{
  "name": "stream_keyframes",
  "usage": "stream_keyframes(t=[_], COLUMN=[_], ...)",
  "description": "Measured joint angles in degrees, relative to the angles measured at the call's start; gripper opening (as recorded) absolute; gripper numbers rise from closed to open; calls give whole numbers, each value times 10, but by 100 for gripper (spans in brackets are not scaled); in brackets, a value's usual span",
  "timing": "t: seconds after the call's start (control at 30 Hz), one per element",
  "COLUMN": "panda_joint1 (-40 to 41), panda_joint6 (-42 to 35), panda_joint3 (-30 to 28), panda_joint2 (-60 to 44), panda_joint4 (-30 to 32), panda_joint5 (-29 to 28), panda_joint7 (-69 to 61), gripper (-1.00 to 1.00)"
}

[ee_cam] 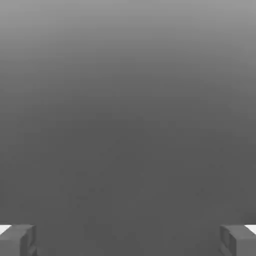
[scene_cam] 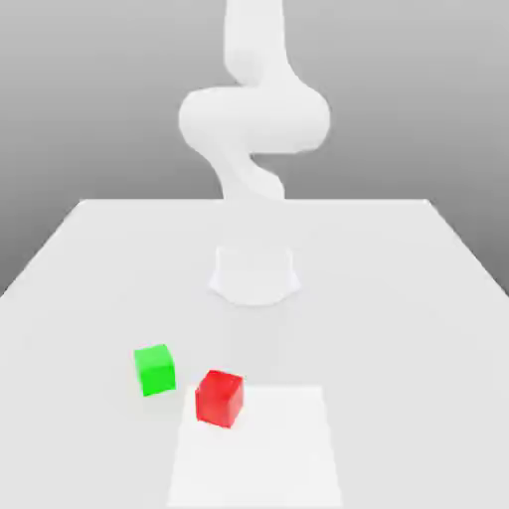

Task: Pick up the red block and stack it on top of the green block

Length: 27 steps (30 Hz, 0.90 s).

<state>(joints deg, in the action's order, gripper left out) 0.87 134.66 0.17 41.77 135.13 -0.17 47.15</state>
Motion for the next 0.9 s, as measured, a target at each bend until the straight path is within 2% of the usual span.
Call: stream_keyframes(t=[0.57, 0.8, 0.83, 0.9], panda_joint1=[61, 63, 63, 63], panda_joint6=[245, 372, 387, 387], panda_joint3=[-5, -5, -5, -5], panda_joint2=[-360, -514, -531, -531], panda_joint4=[271, 271, 269, 269], panda_joint5=[-2, 6, 5, 5], panda_joint7=[103, 105, 105, 105], gripper=[0, 0, -100, -100])
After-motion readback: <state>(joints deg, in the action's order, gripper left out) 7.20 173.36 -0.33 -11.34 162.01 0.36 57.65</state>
